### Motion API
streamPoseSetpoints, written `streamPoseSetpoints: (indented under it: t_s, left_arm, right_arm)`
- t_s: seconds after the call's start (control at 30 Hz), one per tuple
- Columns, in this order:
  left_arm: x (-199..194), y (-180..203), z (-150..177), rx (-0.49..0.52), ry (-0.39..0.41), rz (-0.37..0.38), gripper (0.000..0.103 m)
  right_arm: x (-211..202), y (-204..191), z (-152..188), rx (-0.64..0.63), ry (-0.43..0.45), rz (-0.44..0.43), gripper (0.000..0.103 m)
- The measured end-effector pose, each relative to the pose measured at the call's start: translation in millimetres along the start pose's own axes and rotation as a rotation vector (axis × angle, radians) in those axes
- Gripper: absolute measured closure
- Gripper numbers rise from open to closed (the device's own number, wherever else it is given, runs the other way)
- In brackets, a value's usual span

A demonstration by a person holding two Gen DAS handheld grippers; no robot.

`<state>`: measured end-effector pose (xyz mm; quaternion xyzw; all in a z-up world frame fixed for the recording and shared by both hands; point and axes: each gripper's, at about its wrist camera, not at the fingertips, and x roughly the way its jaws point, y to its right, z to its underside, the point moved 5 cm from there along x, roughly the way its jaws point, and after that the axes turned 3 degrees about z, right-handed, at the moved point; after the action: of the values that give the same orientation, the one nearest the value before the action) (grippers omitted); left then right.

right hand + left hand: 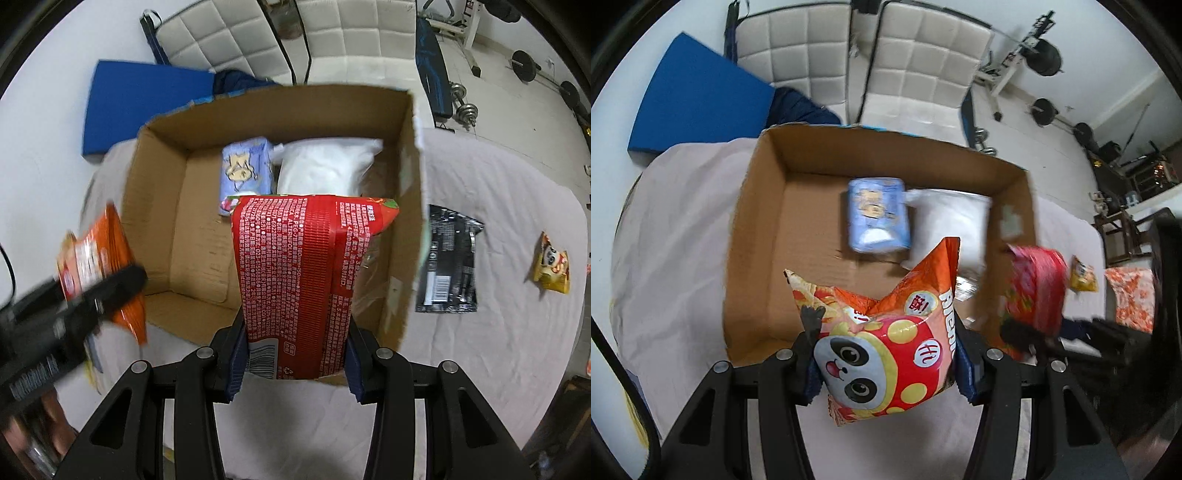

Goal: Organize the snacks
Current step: 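Carry both bags into the box and open both tools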

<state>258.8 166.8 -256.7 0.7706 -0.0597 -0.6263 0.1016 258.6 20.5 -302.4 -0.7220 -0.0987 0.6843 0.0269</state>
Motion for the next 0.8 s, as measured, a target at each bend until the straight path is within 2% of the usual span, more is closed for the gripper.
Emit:
streamPoseSetpoints:
  t_s: [0.3,0.47,0.7,0.8]
  left_arm:
    - [67,-55,-51,-0.046,-0.098,-0.051,0.049]
    - [98,-66,-71,-0.037,-0.155,-0.062,0.049]
    - [120,-75,-92,-0.025,-0.179,-0.107,0.047]
    - [126,-77,-95,-0.036,-0.198,-0.084,0.047]
  right_arm:
    - [67,12,-12,0.056,-0.110,0.064,0.057]
    - [89,17,-11,0.078,-0.150,0.074,0.057]
    - [108,19,-15,0.088,-0.159,0.108,0.057]
    - [115,8,-18,0.085,-0.163,0.121,0.056]
